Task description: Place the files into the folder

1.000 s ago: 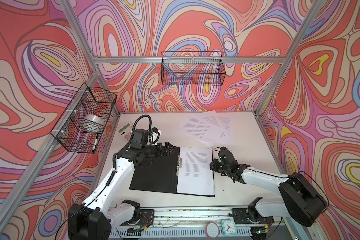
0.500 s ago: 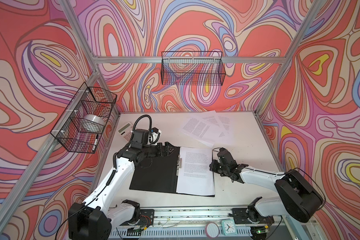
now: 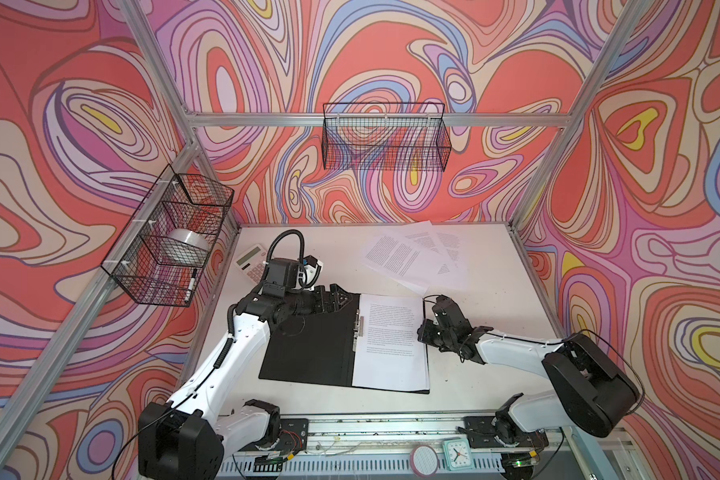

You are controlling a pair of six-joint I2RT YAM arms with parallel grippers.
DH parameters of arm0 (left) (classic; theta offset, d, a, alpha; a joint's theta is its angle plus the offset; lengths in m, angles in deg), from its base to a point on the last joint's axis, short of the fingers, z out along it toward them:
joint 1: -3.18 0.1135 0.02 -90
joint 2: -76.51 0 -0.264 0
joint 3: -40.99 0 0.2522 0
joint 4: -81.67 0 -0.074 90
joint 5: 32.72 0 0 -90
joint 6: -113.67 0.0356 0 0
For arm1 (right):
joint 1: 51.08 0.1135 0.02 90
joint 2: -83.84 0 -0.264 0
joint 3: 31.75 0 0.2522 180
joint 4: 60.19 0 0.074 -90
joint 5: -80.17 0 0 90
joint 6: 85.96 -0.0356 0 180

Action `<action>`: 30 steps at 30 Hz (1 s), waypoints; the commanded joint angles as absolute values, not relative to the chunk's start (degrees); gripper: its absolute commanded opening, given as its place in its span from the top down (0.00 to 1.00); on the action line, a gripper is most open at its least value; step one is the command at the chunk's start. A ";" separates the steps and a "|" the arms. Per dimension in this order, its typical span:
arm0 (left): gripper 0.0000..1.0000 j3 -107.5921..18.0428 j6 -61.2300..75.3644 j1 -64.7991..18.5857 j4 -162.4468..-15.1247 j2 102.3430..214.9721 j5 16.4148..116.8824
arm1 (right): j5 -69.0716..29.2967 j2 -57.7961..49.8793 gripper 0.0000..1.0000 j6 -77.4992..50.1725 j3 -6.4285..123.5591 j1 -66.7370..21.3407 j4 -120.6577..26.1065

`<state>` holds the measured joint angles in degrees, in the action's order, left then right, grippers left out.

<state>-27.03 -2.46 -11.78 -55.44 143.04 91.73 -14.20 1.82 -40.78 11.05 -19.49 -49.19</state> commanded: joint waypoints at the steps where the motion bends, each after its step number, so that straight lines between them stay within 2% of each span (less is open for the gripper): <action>1: 0.00 -27.53 -1.64 -11.93 -53.94 143.26 91.47 | -14.77 1.08 1.00 -40.39 11.99 -19.02 -50.63; 4: 0.00 -27.56 -1.62 -11.89 -53.98 143.40 91.44 | -15.13 1.00 0.99 -40.41 11.51 -19.07 -51.50; 10: 0.00 -27.67 -1.49 -11.93 -53.81 143.64 91.33 | -14.06 2.16 0.92 -40.73 11.82 -19.02 -49.79; 11: 0.00 -27.70 -1.54 -11.91 -53.84 143.64 91.38 | -13.37 2.76 0.87 -41.00 11.96 -19.03 -48.78; 16: 0.00 -27.62 -1.42 -11.90 -53.60 143.74 91.06 | -6.95 6.47 0.45 -39.34 14.98 -19.46 -40.06; 18: 0.00 -27.62 -1.31 -11.93 -53.69 143.85 91.06 | -7.73 6.14 0.35 -35.87 17.11 -21.60 -37.77; 24: 0.00 -27.98 -1.14 -11.88 -53.45 144.41 90.30 | -17.36 2.10 0.30 -28.20 23.28 -35.78 -37.85; 30: 0.00 -28.05 -0.77 -11.87 -53.58 144.71 89.45 | -22.53 -11.62 0.29 -23.58 38.99 -43.62 -37.81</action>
<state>-27.06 -2.13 -11.78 -54.65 144.24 90.25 -18.33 -6.44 -27.58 34.06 -41.69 -37.89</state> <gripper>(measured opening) 0.995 0.708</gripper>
